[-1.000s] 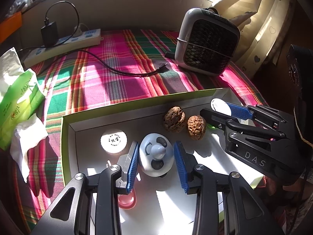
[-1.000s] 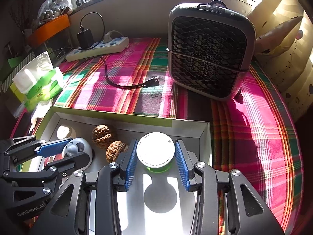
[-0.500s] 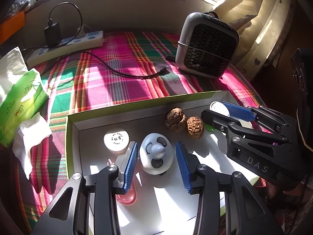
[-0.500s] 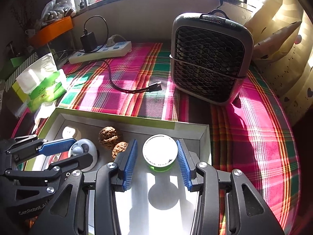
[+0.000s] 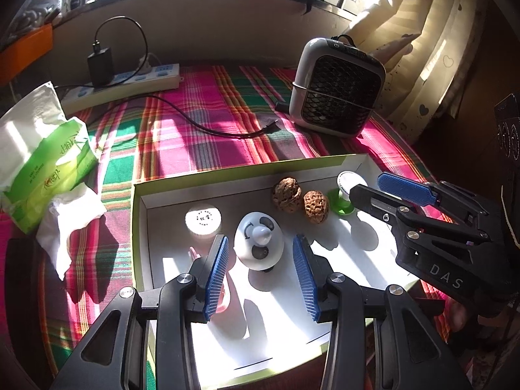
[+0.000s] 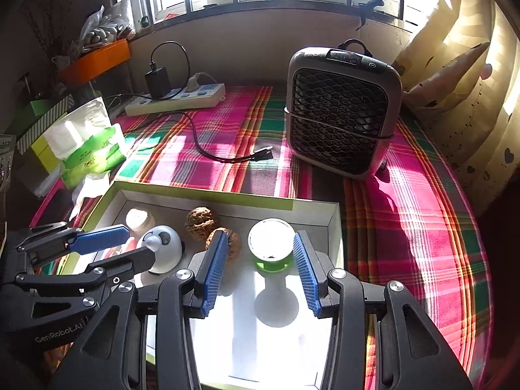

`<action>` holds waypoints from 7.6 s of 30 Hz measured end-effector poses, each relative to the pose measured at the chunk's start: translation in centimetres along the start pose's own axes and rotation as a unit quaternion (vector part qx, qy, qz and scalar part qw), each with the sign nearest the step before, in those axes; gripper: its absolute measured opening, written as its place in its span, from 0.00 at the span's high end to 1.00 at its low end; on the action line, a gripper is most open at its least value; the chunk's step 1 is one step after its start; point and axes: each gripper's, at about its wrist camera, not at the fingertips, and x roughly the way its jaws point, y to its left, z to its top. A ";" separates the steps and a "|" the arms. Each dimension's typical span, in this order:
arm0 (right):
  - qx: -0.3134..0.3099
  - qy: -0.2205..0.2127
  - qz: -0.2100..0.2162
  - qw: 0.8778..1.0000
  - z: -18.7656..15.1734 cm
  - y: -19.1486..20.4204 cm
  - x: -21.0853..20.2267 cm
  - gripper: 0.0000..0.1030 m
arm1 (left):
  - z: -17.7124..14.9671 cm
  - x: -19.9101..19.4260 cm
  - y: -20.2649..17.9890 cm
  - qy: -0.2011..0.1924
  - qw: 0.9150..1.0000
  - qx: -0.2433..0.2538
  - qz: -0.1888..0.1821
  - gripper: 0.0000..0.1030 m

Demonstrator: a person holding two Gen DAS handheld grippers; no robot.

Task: Organize objects
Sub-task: 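Withdraw both tools from the box back toward the remaining items, then reach the left tool to the pink loop while the right tool approaches the black case, then grasp the pink loop with the left tool while the right tool grasps the black case, then carry the pink loop with the left tool while the right tool carries the black case into the box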

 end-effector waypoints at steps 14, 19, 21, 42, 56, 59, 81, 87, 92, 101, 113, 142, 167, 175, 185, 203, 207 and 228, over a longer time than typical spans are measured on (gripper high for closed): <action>0.010 -0.031 -0.001 0.999 -2.6 0.0 -4.2 0.58 | -2.5 -3.9 -1.2 -0.039 0.999 0.019 -0.005 0.62; 0.009 -0.041 0.001 0.999 -3.7 0.2 -5.7 0.58 | -3.8 -5.0 -1.7 -0.045 0.998 0.030 -0.018 0.62; 0.008 -0.043 -0.001 0.999 -4.3 0.3 -6.1 0.58 | -4.4 -5.4 -2.0 -0.047 0.998 0.039 -0.023 0.62; 0.024 -0.051 -0.005 0.998 -9.9 0.4 -8.8 0.57 | -8.9 -3.7 -5.4 0.006 0.991 0.112 -0.073 0.62; 0.045 -0.033 -0.019 0.998 -12.3 -1.5 -8.9 0.57 | -8.2 -2.4 -6.1 0.005 0.990 0.123 -0.062 0.61; 0.052 -0.029 -0.025 0.998 -12.4 -2.1 -8.7 0.57 | -8.2 -2.2 -6.3 0.006 0.990 0.128 -0.062 0.61; 0.052 -0.008 0.001 0.999 -12.4 -3.1 -7.6 0.57 | -8.5 -1.4 -8.0 0.025 0.987 0.148 -0.054 0.71; 0.037 -0.002 0.009 0.999 -12.1 -3.0 -7.4 0.57 | -8.5 -1.5 -7.5 0.025 0.989 0.138 -0.054 0.80; 0.015 0.011 0.015 1.000 -11.9 -2.5 -6.9 0.57 | -8.6 -1.6 -7.2 0.027 0.989 0.130 -0.058 0.80; -0.014 0.029 0.020 0.999 -11.4 -1.9 -6.1 0.56 | -9.2 -2.5 -6.3 0.032 0.991 0.115 -0.066 0.80; -0.052 0.047 0.009 0.997 -11.0 -1.0 -4.8 0.56 | -9.4 -2.8 -4.9 0.031 0.993 0.095 -0.063 0.80; -0.030 0.035 0.012 0.999 -10.9 -0.7 -4.7 0.76 | -9.1 -2.6 -4.8 0.028 0.993 0.087 -0.068 0.79; -0.018 0.034 0.017 0.999 -11.1 -0.8 -5.0 0.76 | -9.2 -2.6 -5.0 0.019 0.994 0.097 -0.049 0.80; -0.007 0.034 0.026 0.999 -11.3 -0.9 -5.4 0.76 | -8.9 -3.5 -4.8 0.003 0.995 0.093 -0.046 0.80; 0.003 0.028 0.027 0.999 -11.3 -1.0 -6.3 0.76 | -8.8 -4.5 -4.7 -0.006 0.995 0.094 -0.042 0.80; 0.009 0.007 0.033 0.999 -9.8 -1.0 -8.5 0.76 | -7.5 -6.8 -4.4 -0.033 0.995 0.088 -0.027 0.80; 0.002 0.006 0.028 1.000 -9.1 -0.8 -8.6 0.76 | -6.9 -7.0 -4.0 -0.037 0.996 0.083 -0.022 0.80; 0.001 0.024 0.024 0.999 -4.9 -1.1 -5.7 0.76 | -3.9 -5.4 -1.0 -0.034 0.998 0.048 -0.008 0.80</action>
